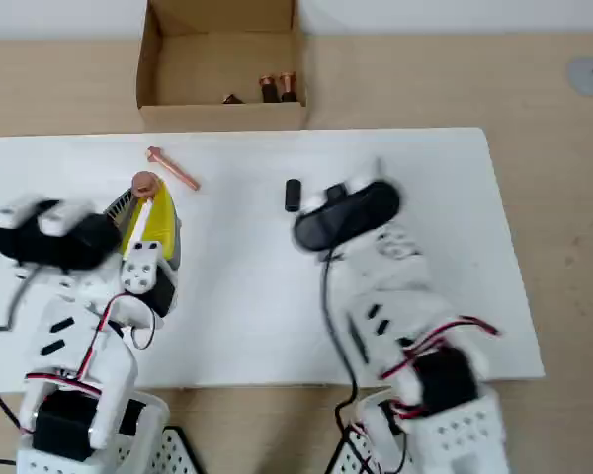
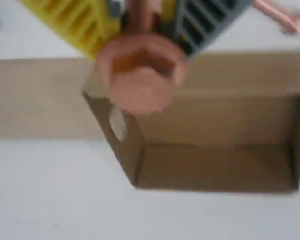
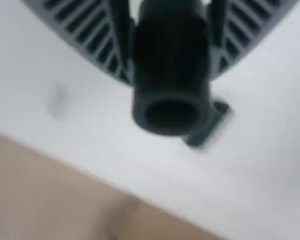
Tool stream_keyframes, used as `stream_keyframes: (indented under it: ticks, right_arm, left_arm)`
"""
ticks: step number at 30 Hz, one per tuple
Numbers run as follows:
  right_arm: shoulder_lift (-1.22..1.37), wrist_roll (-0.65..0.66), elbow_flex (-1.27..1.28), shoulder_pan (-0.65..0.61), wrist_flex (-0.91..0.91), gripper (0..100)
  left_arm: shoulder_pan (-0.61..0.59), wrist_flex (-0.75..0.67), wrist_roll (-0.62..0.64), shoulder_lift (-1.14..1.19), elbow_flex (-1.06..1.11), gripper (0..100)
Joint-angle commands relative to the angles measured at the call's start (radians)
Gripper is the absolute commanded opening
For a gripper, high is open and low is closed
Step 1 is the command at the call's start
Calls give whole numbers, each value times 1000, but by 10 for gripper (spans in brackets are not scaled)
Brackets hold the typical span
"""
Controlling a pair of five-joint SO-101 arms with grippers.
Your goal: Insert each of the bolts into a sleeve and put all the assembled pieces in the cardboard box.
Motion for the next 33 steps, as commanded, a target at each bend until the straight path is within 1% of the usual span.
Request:
stream_keyframes:
  ticks: [1, 3, 5, 6, 10, 13, 15, 18, 22, 24, 28, 30, 33]
  right_arm:
    - [-139, 3, 225, -156, -361, 12]
    - [-216, 2, 289, -242, -439, 12]
    - [-289, -6, 343, -314, -483, 10]
    - [-325, -31, 366, -338, -497, 10]
    - [-453, -137, 437, -384, -511, 10]
    - [-529, -175, 481, -395, -505, 10]
    - [-549, -196, 481, -406, -493, 10]
    - [-549, -236, 481, -429, -482, 10]
    - [-549, -279, 481, -444, -473, 10]
    - [-549, -276, 481, -444, -473, 10]
    - [-549, -275, 481, -443, -473, 10]
    - [-549, -276, 481, -443, -471, 10]
    - [-549, -275, 481, -443, -446, 10]
  left_arm:
    - [-8, -58, -44, -35, -3, 9]
    - [-6, -87, -21, -35, -26, 9]
    - [-6, -129, 43, -35, -68, 9]
    - [-6, -141, 77, -35, -95, 9]
    - [12, -137, 216, -33, -192, 9]
    - [78, -69, 279, -33, -232, 9]
    - [135, -23, 299, -33, -239, 9]
    - [190, -2, 296, -33, -238, 7]
    - [213, -2, 296, -33, -222, 8]
    - [209, 0, 287, -33, -176, 9]
    - [207, 46, 181, -41, -52, 6]
    - [189, 38, 180, -42, 38, 6]
    - [141, -34, 201, -62, 83, 7]
